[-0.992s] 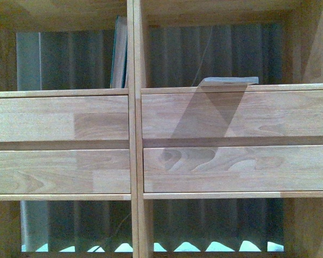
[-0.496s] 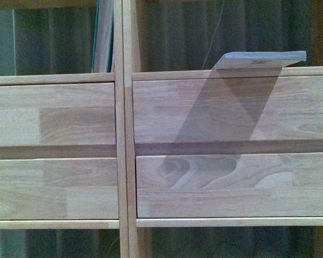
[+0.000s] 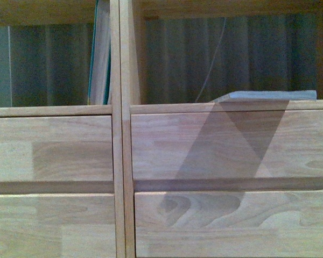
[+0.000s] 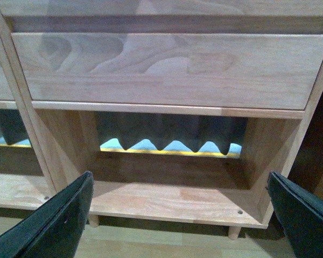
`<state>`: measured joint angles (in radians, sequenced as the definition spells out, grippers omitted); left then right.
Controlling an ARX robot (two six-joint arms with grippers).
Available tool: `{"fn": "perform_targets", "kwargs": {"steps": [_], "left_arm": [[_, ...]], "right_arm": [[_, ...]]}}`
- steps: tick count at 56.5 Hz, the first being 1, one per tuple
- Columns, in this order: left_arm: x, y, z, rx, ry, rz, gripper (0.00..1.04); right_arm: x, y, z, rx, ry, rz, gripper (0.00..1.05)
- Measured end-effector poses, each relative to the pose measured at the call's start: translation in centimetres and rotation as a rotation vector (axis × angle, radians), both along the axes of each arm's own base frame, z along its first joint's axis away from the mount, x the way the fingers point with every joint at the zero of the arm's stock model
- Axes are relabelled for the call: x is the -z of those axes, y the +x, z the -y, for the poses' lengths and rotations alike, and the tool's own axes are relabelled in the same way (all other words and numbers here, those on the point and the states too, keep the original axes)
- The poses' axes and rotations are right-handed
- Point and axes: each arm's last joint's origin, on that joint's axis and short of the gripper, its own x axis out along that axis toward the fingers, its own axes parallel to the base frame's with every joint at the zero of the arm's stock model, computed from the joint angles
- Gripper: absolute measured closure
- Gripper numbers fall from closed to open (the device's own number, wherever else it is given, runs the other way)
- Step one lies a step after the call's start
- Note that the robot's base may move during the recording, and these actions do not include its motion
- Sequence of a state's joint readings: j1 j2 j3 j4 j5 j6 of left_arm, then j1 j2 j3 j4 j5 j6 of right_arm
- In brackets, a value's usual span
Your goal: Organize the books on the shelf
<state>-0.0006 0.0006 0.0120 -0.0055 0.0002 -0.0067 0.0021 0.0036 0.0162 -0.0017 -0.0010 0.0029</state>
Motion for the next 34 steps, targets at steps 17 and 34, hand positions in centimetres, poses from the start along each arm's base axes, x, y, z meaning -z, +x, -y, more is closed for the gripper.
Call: {"fn": "perform_targets", "kwargs": {"steps": [17,34], "left_arm": [[0.0,0.0,0.0,0.001,0.002,0.0,0.07],[0.0,0.0,0.0,0.0,0.003,0.0,0.07]], "right_arm": [[0.0,0.0,0.0,0.0,0.0,0.0,0.07],[-3.0,1.7,-0.4,-0.292,0.249,-0.091,0.07]]}}
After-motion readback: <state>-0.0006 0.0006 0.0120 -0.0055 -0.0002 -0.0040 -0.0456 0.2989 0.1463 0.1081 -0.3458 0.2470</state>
